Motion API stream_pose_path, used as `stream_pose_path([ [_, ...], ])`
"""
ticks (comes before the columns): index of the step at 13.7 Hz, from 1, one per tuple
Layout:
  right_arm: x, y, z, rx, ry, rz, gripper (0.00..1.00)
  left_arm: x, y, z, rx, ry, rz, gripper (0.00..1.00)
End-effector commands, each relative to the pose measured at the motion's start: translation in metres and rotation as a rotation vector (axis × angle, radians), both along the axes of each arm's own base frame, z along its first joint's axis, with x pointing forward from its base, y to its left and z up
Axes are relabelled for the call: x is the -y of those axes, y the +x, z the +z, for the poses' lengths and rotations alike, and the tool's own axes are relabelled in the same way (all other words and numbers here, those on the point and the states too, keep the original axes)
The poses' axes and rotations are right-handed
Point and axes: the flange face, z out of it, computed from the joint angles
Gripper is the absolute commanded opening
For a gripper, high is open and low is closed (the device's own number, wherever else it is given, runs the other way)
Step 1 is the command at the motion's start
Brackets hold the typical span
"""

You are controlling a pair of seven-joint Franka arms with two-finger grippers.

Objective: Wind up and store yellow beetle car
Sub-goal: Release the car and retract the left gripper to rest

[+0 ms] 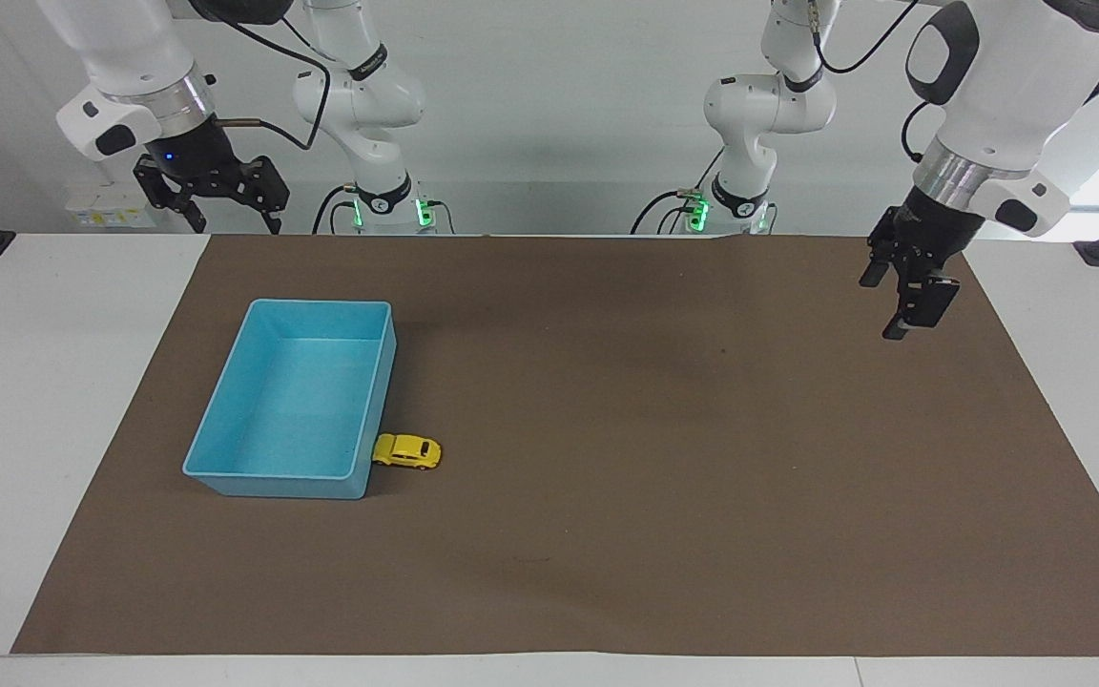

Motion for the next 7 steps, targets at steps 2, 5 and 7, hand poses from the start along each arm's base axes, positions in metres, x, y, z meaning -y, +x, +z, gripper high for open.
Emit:
stream_pose_path([
  [2,0.001,-0.004,0.005,0.002,0.015,-0.007,1.00,-0.022,-0.009,0.021,-0.016,0.035,-0.203,1.00],
  [5,0.001,-0.004,0.004,0.001,0.014,-0.009,1.00,-0.032,-0.009,0.027,0.001,0.052,-0.307,1.00],
  [7,0.001,-0.004,0.005,0.002,0.014,-0.009,1.00,-0.033,-0.009,0.029,0.018,0.072,-0.421,1.00],
])
